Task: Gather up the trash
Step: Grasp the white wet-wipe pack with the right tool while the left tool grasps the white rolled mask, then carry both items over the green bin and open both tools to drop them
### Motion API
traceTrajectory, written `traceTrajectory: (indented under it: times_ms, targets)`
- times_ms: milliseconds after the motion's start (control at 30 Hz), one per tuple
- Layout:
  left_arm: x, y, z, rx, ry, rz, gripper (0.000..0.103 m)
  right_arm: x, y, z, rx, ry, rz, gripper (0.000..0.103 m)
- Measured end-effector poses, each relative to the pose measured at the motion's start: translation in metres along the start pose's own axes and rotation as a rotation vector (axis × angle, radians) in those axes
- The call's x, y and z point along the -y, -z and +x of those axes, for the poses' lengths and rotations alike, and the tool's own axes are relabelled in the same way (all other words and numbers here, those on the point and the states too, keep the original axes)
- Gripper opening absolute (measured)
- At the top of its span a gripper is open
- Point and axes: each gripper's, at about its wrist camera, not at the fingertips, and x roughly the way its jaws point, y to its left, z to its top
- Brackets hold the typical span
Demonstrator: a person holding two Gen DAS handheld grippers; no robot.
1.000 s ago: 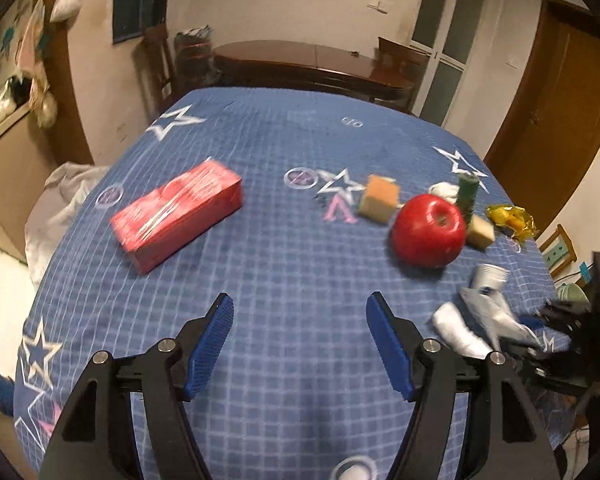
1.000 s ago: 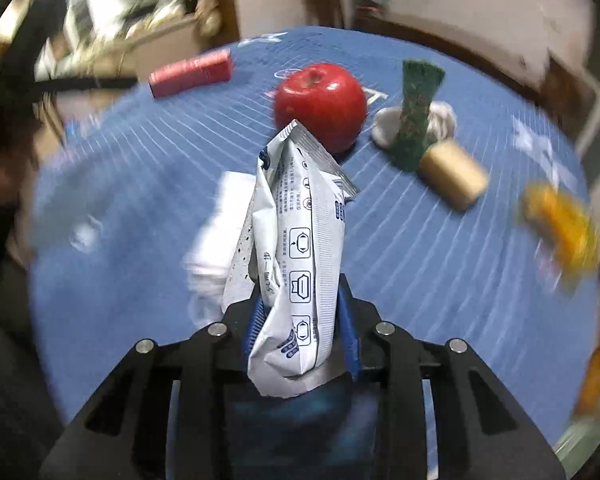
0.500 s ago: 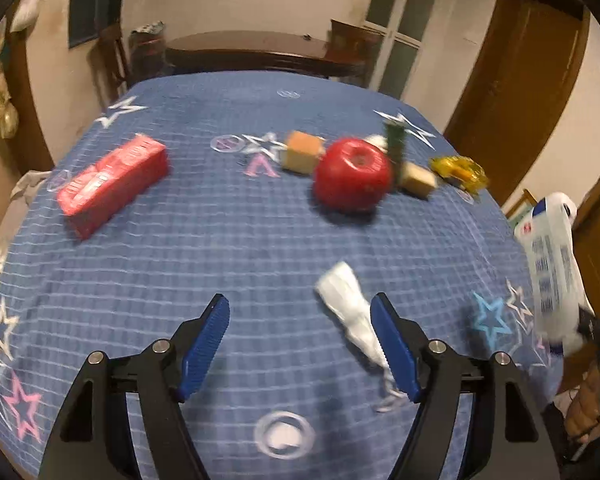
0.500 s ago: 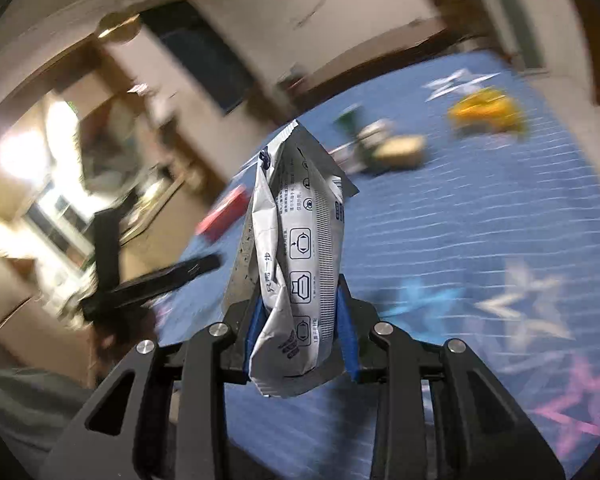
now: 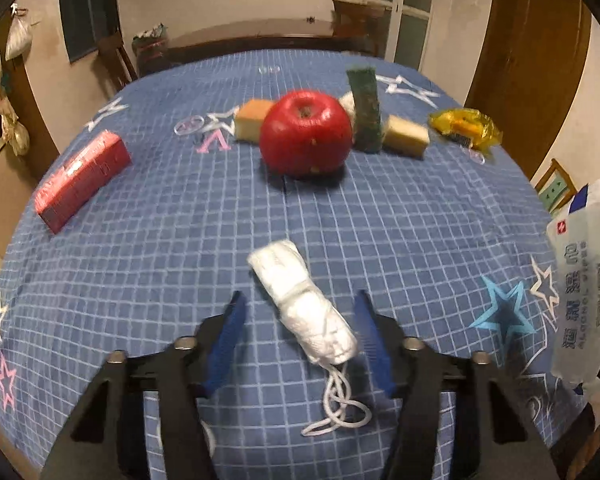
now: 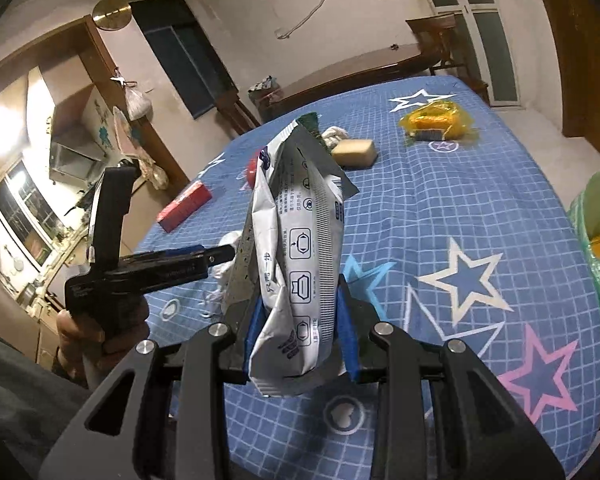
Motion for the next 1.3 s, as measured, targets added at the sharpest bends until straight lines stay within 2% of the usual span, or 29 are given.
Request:
traceTrajectory:
  times_ms: [100, 233, 600, 833, 1033, 1300]
  targets:
    - [0.003, 0.003, 0.009, -0.027, 0.026, -0.007, 0.039, 0.001, 0.000, 0.002, 0.006, 0.033, -0.007, 0.031]
    - [0.002, 0.004, 0.006, -0.006, 0.024, -0.008, 0.030, -0.001, 0.000, 0.004, 0.012, 0.051, -0.024, 0.031]
    - [0.006, -0.003, -0.033, 0.153, -0.097, 0.038, 0.030, -0.030, -0.005, 0.018, 0.027, 0.134, -0.156, 0.031]
    - [0.034, -0.014, -0.052, 0.252, -0.137, 0.111, 0.030, -0.029, -0.011, 0.010, 0.061, 0.162, -0.165, 0.030]
    - [0.077, -0.035, -0.069, 0.336, -0.095, 0.184, 0.030, -0.018, -0.029, -0.023, 0.143, 0.235, -0.171, 0.030]
    - [0.157, -0.062, -0.097, 0.442, 0.005, 0.291, 0.030, 0.010, -0.049, -0.084, 0.262, 0.397, -0.160, 0.030]
